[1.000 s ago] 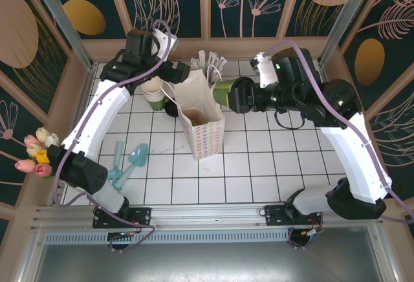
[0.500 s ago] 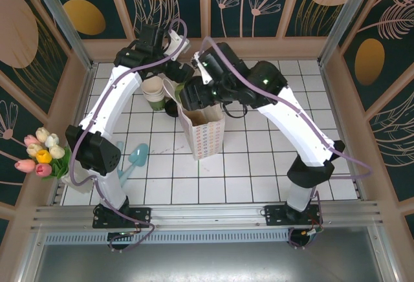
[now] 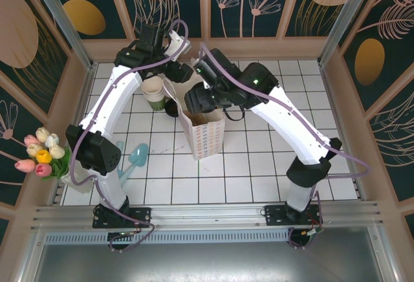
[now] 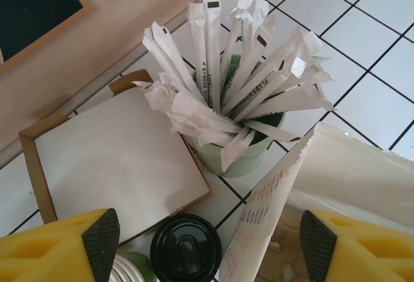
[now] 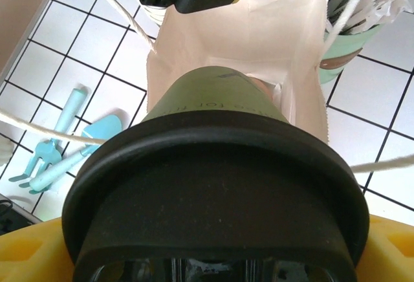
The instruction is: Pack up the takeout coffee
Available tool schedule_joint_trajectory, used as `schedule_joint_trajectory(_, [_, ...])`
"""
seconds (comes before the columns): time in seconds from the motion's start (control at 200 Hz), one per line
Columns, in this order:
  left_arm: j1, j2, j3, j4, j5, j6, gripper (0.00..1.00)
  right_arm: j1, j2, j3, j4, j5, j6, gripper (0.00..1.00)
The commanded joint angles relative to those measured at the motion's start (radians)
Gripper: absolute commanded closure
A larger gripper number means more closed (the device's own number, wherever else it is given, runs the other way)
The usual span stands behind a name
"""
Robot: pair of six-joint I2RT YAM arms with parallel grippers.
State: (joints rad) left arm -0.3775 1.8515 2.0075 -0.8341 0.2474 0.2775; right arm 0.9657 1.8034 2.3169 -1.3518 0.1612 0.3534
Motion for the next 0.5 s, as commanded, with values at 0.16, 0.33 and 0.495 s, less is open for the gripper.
schedule_joint_trajectory(0.16, [0.003, 0.036, 0.002, -0.026, 0.045, 0.052, 0.32, -0.008, 0.078, 0.017, -0.023, 0.004, 0.025, 0.51])
schedule_joint_trajectory(0.33, [0.003, 0.039, 0.001, -0.028, 0.044, 0.050, 0.44, -0.025, 0.084, -0.005, -0.022, -0.001, 0.019, 0.51])
schedule_joint_trajectory(0.495, [0.003, 0.029, 0.004, -0.028, 0.073, 0.041, 0.67, -0.035, 0.089, -0.063, -0.021, -0.005, -0.015, 0.50])
